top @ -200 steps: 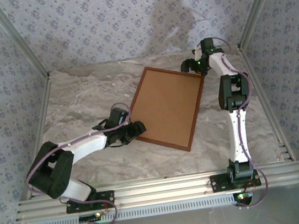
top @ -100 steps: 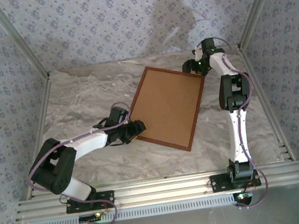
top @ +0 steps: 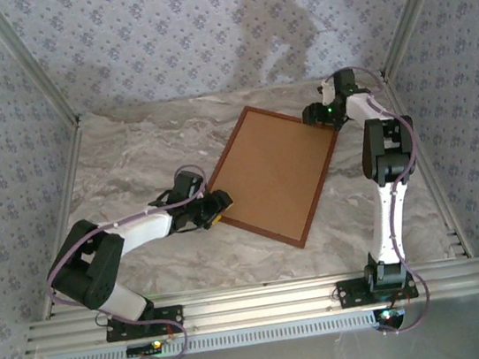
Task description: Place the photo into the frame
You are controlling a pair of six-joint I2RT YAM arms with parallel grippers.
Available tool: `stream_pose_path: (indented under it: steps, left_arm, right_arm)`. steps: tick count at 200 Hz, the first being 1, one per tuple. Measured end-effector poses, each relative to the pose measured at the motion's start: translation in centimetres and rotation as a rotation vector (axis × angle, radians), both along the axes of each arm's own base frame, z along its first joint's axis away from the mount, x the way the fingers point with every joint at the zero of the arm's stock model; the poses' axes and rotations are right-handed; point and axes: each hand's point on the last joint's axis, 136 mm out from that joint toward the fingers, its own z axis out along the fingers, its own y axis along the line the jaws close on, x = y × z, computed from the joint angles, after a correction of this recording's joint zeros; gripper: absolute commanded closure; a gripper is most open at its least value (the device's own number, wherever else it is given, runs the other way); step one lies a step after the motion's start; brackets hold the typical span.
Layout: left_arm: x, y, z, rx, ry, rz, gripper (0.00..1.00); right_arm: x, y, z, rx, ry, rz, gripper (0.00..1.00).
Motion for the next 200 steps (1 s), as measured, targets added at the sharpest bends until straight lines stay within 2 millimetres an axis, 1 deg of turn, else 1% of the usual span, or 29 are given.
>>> stream_pose_path:
  steps: [10,21,33,47,75,102,123,137,164,182,190,200]
  left_arm:
    - [0.5,-0.4,0.2,-0.017,-0.016,0.004,0.40]
    - [1.2,-0.9,0.3,-0.040,-0.042,0.009,0.40]
    - [1.3,-1.0,0.3,-0.052,-0.040,0.016,0.40]
    - [1.7,-1.2,0.5,-0.068,-0.054,0.025,0.40]
    - [2.0,-1.3,0.6,-0.077,-0.060,0.041,0.40]
    - [2.3,-0.9,0.5,-0.085,-0.067,0.060,0.39]
    - [2.9,-0.1,0.8,-0.064,-0.094,0.082,0.35]
    - [3.3,0.9,1.2,-0.031,-0.123,0.096,0.31]
    - [3.6,2.3,2.3,0.029,-0.187,0.097,0.27]
    - [3.6,3.0,2.6,0.062,-0.212,0.088,0.26]
    - [3.6,3.2,2.6,0.072,-0.213,0.085,0.25]
    - [3.4,3.4,2.4,0.080,-0.213,0.079,0.25]
  right_arm:
    - [-1.1,0.8,0.1,0.051,0.029,0.004,0.34]
    - [-3.3,2.4,-0.7,0.095,0.092,0.020,0.35]
    - [-3.8,3.2,-0.4,0.126,0.093,0.018,0.36]
    - [-5.4,4.3,-0.5,0.172,0.127,0.019,0.36]
    - [-6.8,5.0,-0.4,0.224,0.146,-0.001,0.36]
    - [-7.3,5.2,0.0,0.245,0.155,-0.011,0.34]
    - [-7.7,5.5,0.8,0.242,0.152,-0.007,0.29]
    - [-7.8,5.8,2.2,0.221,0.119,0.007,0.24]
    - [-7.6,6.0,6.1,0.127,-0.002,0.028,0.16]
    - [-7.0,5.4,7.9,0.059,-0.072,0.014,0.12]
    - [-6.5,4.7,8.2,0.033,-0.091,-0.003,0.11]
    - [-5.6,3.5,8.2,0.005,-0.103,-0.032,0.10]
